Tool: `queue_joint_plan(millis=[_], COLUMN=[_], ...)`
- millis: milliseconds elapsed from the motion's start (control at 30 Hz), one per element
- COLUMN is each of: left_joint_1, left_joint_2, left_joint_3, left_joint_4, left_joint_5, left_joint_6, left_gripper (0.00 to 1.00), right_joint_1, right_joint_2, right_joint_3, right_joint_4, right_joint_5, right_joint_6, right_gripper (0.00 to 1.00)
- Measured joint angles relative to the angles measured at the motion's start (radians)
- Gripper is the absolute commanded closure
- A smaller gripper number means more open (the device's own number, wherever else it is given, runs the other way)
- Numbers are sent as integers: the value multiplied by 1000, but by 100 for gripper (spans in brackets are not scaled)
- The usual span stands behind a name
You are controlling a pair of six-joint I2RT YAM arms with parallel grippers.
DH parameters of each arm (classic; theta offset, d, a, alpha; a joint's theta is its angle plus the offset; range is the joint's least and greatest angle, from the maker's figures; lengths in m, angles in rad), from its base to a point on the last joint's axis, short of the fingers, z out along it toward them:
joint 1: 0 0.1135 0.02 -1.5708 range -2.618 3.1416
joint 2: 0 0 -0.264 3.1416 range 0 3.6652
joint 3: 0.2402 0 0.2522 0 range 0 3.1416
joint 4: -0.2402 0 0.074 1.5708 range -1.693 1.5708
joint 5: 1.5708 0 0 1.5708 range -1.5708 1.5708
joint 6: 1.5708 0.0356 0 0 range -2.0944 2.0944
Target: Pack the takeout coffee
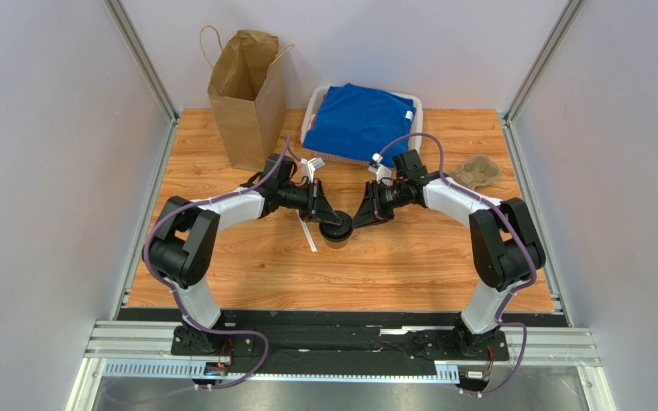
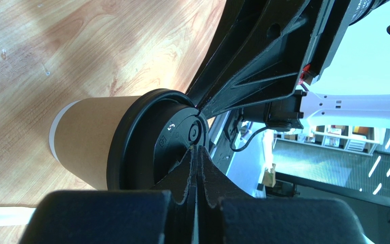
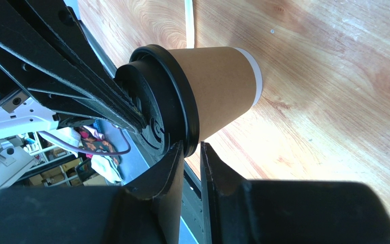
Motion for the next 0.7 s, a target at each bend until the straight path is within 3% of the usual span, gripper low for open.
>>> queue_joint_plan(millis=[400,700], left_joint_1=[0,0], left_joint_2=[18,18], left_joint_3=[13,48], left_joint_4=[-4,-34], left_joint_5=[20,10], left_joint_6=[6,34], left_gripper=[100,96], right_joint_1=[-2,-1], right_joint_2=[21,5], right_joint_3=[-2,0], right_joint_4=[34,18], right_joint_5=[-26,-7], right_joint_6=[10,-11], right_gripper=[85,67])
